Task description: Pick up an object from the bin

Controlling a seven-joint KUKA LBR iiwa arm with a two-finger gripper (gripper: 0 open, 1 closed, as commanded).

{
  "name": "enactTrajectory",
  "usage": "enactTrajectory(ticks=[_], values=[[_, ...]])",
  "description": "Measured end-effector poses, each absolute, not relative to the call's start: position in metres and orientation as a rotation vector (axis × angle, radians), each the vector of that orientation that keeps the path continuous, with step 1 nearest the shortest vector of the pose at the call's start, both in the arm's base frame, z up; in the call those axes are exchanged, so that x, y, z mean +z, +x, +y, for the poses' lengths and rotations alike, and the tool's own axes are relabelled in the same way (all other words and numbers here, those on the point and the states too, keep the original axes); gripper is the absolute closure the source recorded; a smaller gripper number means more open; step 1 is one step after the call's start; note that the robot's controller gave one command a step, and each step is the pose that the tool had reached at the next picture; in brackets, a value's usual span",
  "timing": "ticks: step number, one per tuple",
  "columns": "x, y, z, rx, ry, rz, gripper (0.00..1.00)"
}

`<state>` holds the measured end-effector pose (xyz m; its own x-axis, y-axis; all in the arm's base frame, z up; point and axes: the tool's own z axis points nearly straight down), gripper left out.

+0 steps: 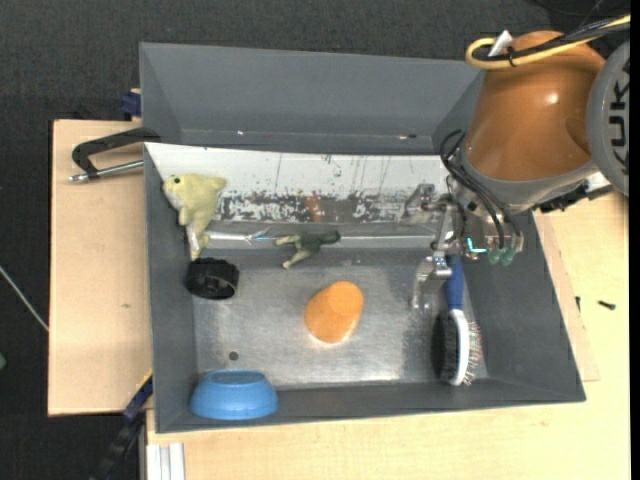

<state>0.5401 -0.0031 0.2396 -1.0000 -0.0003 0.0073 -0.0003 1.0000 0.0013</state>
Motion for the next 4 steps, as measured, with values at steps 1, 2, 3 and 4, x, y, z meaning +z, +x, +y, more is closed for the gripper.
enactTrajectory(ticks=[1,2,3,4], values=[[0.232,0.533,0.012,-0.002,0.450,-3.109,0.00],[0.123,0.534,0.086,-0.006,0.668,-3.063,0.00],[0.078,0.592,0.066,0.001,1.595,-2.714,0.00],[0.079,0.592,0.066,-0.001,1.594,-2.714,1.00]])
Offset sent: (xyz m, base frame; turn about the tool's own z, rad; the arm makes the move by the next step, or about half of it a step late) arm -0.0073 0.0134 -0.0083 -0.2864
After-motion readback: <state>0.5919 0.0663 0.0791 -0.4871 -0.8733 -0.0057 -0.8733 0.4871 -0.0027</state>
